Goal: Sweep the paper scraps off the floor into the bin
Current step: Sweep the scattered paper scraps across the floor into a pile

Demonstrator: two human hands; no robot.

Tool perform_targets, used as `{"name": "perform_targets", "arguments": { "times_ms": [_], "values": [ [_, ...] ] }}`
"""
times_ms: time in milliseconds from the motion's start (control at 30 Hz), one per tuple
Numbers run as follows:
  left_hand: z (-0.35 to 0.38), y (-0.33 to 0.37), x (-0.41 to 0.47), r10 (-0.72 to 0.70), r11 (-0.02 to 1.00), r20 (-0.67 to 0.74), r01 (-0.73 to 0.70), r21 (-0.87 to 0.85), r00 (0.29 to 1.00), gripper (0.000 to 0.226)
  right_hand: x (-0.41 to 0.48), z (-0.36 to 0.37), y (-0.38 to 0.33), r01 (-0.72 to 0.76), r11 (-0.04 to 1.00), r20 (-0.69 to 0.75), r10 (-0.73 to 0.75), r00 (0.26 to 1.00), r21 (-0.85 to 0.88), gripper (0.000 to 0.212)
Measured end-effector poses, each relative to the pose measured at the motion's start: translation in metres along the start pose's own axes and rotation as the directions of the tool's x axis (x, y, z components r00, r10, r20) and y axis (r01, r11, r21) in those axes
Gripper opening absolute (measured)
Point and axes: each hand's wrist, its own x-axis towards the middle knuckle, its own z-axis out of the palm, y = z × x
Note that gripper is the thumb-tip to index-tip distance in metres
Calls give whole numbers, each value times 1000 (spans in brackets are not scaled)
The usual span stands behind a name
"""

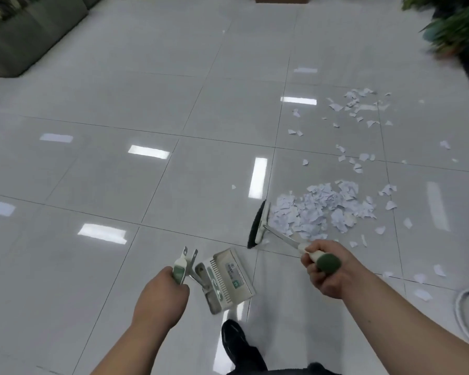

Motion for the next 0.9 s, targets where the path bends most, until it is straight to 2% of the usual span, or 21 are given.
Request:
{"name": "perform_targets", "arguments": {
  "times_ms": [67, 167, 233, 333, 500, 667, 800, 900],
  "values": [
    [-8, 1, 20, 42, 999, 24, -42, 2, 999, 11, -3, 6, -7, 39, 999, -63, -38, 997, 21, 43],
    [-16, 5, 41, 79, 997, 49, -79, -7, 996, 10, -9, 15, -14, 81, 997, -126, -79, 989, 8, 29],
    [-19, 5, 49, 93, 996, 61, -92, -13, 994, 10, -14, 22, -18, 115, 993, -143, -114, 983, -1, 19],
    [-28, 3, 60, 97, 995, 63, -96, -11, 993, 10, -21, 35, -22, 160, 986, -133, -163, 978, -34, 20],
    [-45, 4, 78, 84, 996, 32, -84, -5, 996, 10, -18, 62, -28, 154, 988, -23, -153, 988, 4, 32],
    [-58, 9, 84, 48, 999, 15, -48, -1, 999, 10, 4, 100, -42, 99, 995, 151, -100, 983, 16, 51],
    [-62, 19, 93, -1, 1000, 4, 0, 18, 1000, 10, 37, 125, -66, 5, 1000, 244, -6, 970, 6, 48],
    [-62, 35, 102, -47, 998, -8, 47, 35, 999, 9, 61, 139, -95, -68, 998, 276, 69, 959, -11, 37]
  ]
}}
